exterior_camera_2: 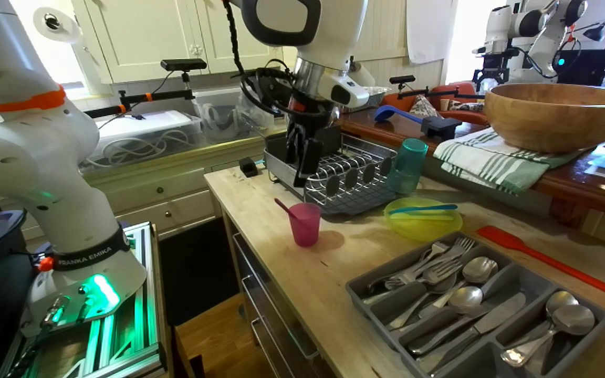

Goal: Put the spatula inside the cup

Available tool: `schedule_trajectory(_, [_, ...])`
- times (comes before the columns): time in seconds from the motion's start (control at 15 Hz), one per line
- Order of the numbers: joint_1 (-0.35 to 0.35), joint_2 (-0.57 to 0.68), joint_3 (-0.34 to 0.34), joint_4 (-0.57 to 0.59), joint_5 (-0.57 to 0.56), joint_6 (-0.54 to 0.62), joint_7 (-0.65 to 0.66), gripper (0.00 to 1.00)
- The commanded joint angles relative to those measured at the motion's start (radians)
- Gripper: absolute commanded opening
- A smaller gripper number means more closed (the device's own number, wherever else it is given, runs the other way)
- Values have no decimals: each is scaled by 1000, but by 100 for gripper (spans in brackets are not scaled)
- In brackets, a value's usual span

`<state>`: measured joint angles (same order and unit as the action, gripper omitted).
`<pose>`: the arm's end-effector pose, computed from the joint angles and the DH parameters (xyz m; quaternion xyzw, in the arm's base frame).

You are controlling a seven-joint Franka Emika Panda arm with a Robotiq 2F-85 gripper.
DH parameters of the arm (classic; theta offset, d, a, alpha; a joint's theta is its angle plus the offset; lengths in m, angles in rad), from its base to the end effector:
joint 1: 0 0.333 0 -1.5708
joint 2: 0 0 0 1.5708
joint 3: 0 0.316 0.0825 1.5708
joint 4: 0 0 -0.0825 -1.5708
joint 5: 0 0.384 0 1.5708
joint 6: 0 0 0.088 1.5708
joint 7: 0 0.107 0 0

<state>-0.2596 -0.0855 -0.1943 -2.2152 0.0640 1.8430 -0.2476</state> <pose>0.4323 -0.2060 0.3931 -0.9824 0.1132 0.1221 0.0845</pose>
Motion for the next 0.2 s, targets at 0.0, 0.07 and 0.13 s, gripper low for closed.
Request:
schedule_trajectory(0.0, [16,-5,-16,-3,-2,1,3,100])
schedule_trajectory(0.07, [17,-9,-17,-7,-2,2,4,100])
schedule_trajectory(0.13, [17,-10,-17,-10,-3,4,5,100])
